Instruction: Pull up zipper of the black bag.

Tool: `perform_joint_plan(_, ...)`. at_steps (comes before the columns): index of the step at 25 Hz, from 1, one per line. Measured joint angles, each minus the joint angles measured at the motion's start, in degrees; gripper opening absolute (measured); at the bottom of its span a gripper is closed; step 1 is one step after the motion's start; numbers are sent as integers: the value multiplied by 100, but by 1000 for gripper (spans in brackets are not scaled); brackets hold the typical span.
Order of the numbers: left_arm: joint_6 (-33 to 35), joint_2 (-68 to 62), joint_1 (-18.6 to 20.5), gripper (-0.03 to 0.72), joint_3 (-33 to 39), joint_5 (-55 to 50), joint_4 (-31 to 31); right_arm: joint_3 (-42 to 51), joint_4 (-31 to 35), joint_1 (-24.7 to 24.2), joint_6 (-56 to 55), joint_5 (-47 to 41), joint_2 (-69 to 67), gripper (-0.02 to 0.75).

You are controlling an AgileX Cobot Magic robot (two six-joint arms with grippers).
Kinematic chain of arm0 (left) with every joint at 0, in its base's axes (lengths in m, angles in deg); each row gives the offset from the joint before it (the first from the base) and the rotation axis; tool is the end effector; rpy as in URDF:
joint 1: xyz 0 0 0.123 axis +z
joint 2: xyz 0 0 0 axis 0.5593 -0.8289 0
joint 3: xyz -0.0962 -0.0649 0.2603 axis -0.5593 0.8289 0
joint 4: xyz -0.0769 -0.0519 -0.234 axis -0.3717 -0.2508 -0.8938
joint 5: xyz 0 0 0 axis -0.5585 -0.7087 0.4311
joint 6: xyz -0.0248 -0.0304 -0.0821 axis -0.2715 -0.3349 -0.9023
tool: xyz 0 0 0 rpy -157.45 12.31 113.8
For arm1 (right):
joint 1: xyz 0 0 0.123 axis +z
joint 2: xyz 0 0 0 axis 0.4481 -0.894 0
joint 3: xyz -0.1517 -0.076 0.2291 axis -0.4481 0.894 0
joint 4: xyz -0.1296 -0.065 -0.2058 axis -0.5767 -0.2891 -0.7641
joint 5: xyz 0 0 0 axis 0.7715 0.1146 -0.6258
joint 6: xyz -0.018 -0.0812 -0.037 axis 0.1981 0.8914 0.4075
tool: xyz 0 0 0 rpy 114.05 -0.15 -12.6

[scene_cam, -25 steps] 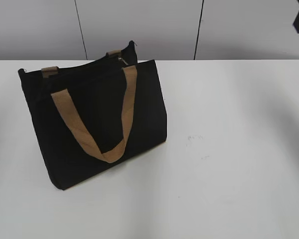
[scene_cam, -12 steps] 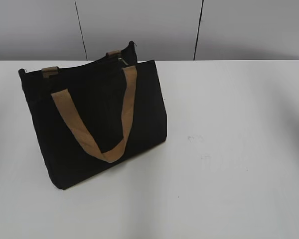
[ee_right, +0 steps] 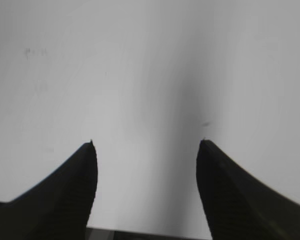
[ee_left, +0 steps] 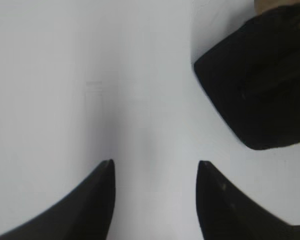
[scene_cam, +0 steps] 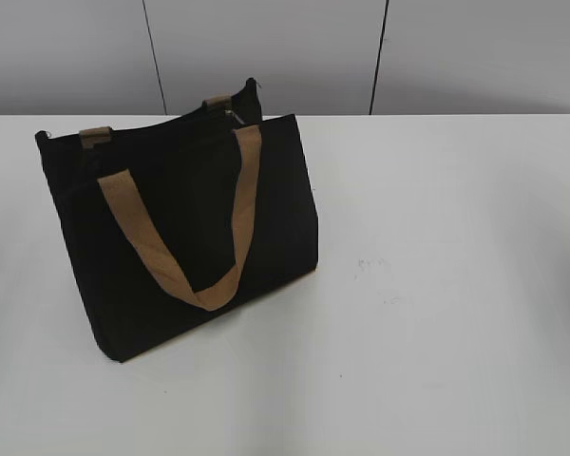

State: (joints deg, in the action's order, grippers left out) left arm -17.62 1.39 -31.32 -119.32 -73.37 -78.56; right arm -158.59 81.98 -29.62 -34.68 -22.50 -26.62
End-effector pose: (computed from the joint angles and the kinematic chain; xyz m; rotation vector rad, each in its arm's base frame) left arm 0.1693 0.0014 0.3402 0.2125 2.6347 -0.0159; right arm 0.2357 -0.0033 0.3500 -0.1885 2.7331 0.0742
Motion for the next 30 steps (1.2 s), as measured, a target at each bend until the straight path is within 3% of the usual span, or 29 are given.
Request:
perform_joint_plan(7, 6, 1506, 0, 393, 1310, 44, -383, 2468, 30, 0, -170, 777, 1661, 484)
perform_joint_plan(12, 11, 2370, 0, 393, 1824, 44, -460, 3515, 34, 0, -177, 848, 2783, 484)
perform_joint_plan(19, 10, 3482, 0, 393, 2501, 310, -701, 4097, 42, 0, -171, 741, 3965, 484)
perform_joint_plan(30, 10, 4763, 0, 393, 2550, 396, -722, 4113, 42, 0, -150, 697, 5629, 484)
